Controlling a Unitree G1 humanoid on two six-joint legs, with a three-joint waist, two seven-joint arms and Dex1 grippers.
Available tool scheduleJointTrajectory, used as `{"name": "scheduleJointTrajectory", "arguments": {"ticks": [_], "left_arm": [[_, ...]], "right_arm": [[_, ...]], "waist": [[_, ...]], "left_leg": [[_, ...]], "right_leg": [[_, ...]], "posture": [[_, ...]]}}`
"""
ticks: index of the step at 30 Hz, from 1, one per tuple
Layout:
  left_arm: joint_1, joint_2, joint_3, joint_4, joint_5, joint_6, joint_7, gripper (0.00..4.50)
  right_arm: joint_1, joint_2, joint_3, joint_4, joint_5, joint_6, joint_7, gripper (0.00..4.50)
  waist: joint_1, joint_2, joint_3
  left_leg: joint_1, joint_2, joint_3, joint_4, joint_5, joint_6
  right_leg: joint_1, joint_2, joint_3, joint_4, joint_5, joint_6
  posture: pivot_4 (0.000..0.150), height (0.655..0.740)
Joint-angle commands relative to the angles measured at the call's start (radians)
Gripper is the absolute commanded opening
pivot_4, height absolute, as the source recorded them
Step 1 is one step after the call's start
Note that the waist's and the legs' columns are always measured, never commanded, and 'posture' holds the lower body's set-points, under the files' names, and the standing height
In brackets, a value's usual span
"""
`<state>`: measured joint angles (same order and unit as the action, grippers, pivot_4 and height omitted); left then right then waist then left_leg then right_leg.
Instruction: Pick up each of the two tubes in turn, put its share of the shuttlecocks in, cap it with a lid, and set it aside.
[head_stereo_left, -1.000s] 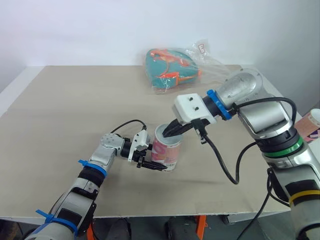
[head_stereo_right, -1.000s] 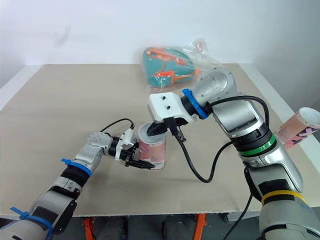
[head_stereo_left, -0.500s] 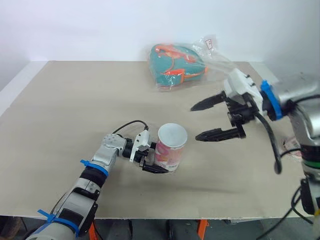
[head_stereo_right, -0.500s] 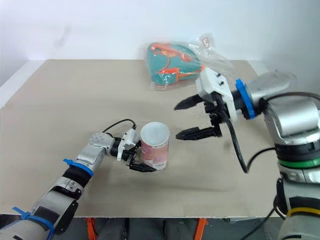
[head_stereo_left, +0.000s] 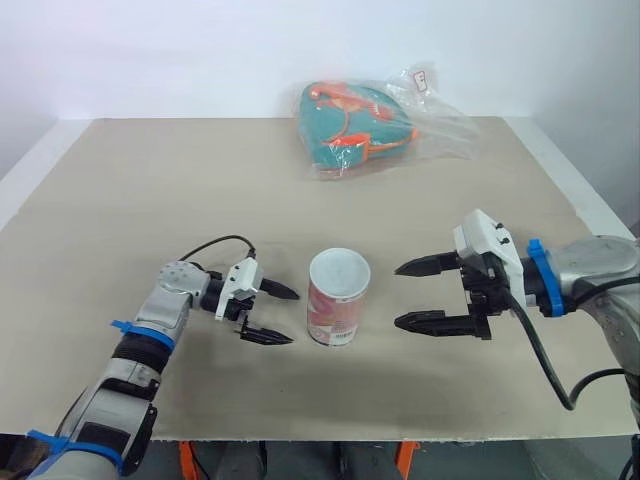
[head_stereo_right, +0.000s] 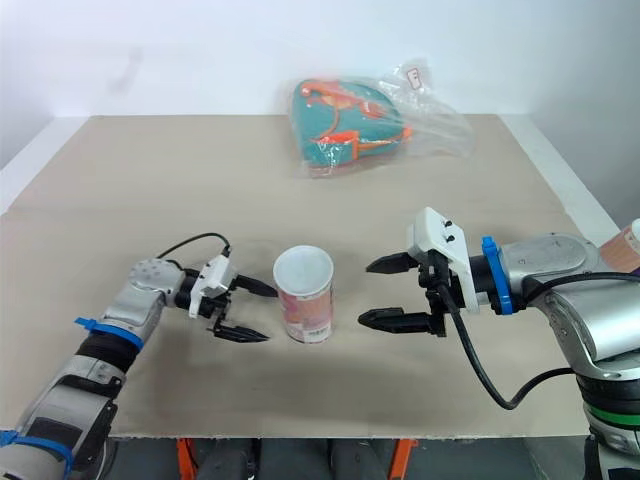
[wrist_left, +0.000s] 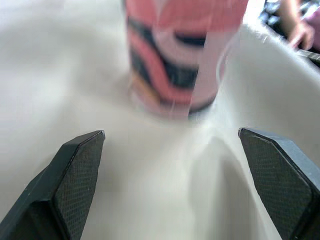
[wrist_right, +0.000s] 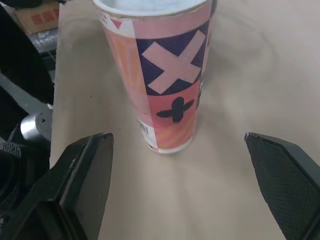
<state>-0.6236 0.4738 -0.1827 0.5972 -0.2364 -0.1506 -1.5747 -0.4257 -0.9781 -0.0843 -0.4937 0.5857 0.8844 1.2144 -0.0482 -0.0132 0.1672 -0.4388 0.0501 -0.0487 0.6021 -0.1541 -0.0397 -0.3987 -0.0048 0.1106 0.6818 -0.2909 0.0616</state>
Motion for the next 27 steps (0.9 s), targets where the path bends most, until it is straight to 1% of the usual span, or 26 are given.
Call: {"name": "scheduleJointTrajectory", "arguments": {"ticks": [1,6,11,13,18,22,27], "left_arm": [[0.019,0.057,0.072,-0.010,-0.033,0.012,0.020,4.46],[0.107,0.130,0.144,-0.210,-0.138,0.138,0.010,4.46],[0.245,0.206,0.188,-0.468,-0.222,0.250,0.029,4.46],[0.278,0.229,0.204,-0.538,-0.249,0.298,0.045,4.46],[0.326,0.255,0.254,-0.679,-0.343,0.401,0.100,4.46],[0.333,0.259,0.324,-0.837,-0.488,0.537,0.202,4.46],[0.337,0.295,0.367,-0.939,-0.589,0.651,0.266,4.46]], "right_arm": [[0.050,-0.023,0.021,-0.038,-0.047,-0.066,-0.040,4.50],[0.087,0.022,0.122,-0.040,-0.080,-0.103,-0.088,4.50],[0.048,0.118,0.183,0.026,-0.095,-0.125,-0.141,4.50],[0.036,0.120,0.209,0.036,-0.119,-0.138,-0.139,4.50],[0.010,0.139,0.232,0.059,-0.124,-0.152,-0.136,4.50],[-0.020,0.176,0.251,0.079,-0.110,-0.151,-0.128,4.50],[-0.053,0.221,0.261,0.120,-0.102,-0.158,-0.124,4.50]], "waist": [[0.000,-0.003,0.002],[-0.001,-0.004,0.003],[-0.002,-0.005,0.004],[-0.001,-0.005,0.006],[0.002,-0.006,0.007],[0.001,-0.010,0.009],[0.001,-0.011,0.010]], "left_leg": [[0.000,0.000,0.000,0.000,0.000,0.000],[-0.001,0.001,0.001,0.000,0.000,0.000],[-0.001,0.001,0.001,0.000,0.000,-0.001],[-0.001,0.001,0.001,0.000,0.000,-0.001],[-0.001,0.001,0.000,0.001,0.000,-0.001],[-0.001,0.002,0.001,0.001,0.000,-0.001],[-0.001,0.002,0.001,0.000,0.000,-0.001]], "right_leg": [[0.000,0.000,0.000,0.000,0.000,0.000],[-0.001,0.000,0.000,0.000,0.000,0.000],[-0.001,0.000,0.000,0.000,0.000,0.000],[-0.001,0.000,0.000,0.000,0.000,0.000],[-0.001,0.000,-0.001,0.000,0.000,-0.001],[-0.001,0.000,0.000,0.000,0.000,-0.001],[-0.001,0.000,0.000,0.000,0.000,-0.001]], "posture": [[0.150,0.7400],[0.150,0.7400],[0.150,0.7400],[0.150,0.7400],[0.150,0.7400],[0.150,0.7400],[0.150,0.7400]]}}
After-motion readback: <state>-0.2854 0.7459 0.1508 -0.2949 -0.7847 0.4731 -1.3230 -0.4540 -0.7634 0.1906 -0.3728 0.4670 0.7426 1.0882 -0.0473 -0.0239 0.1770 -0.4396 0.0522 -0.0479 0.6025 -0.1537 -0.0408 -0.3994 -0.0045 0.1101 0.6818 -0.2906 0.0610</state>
